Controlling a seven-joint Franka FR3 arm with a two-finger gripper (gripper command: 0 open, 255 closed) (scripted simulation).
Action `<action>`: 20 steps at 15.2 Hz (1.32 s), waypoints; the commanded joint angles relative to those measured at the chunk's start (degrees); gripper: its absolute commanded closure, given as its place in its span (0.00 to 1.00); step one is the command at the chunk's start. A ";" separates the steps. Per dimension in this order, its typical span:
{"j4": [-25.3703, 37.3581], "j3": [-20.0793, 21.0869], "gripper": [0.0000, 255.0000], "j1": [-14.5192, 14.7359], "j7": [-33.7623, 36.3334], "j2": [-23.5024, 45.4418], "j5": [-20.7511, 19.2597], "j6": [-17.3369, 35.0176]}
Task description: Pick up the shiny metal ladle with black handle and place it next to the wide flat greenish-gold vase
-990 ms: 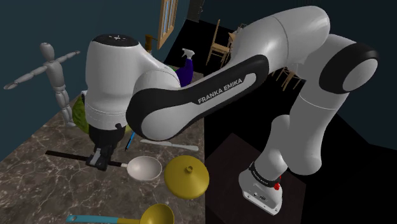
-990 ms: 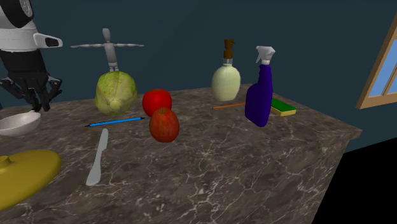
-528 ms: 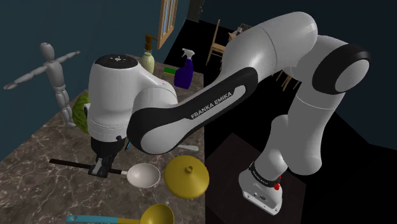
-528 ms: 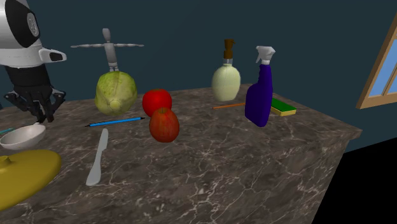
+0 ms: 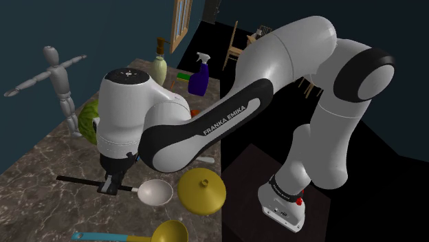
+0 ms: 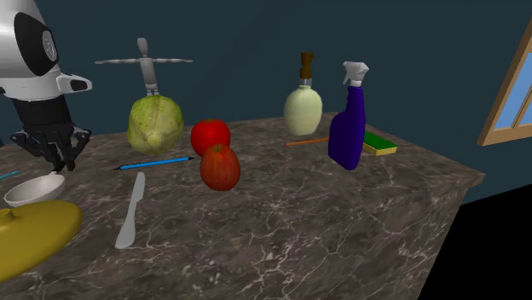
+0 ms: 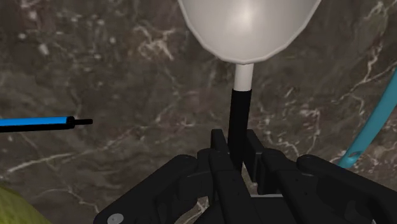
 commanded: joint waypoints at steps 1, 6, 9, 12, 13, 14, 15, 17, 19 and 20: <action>-0.01 0.00 1.00 0.00 0.00 0.01 0.00 0.01; 0.00 0.00 0.00 0.00 0.00 0.02 -0.01 0.01; 0.26 0.15 0.00 -0.25 -0.33 -1.31 0.50 -1.53; 1.43 0.44 0.00 -0.86 -1.19 -4.71 1.78 -5.99; 1.43 0.43 0.00 -0.85 -1.19 -4.71 1.79 -5.99; 1.42 0.43 0.00 -0.85 -1.19 -4.72 1.79 -5.98; 1.42 0.43 0.00 -0.85 -1.19 -4.71 1.79 -5.99; 1.43 0.43 0.00 -0.85 -1.19 -4.71 1.79 -5.99; 1.43 0.43 0.00 -0.85 -1.19 -4.71 1.79 -5.99; 1.43 0.43 0.00 -0.85 -1.19 -4.71 1.79 -5.99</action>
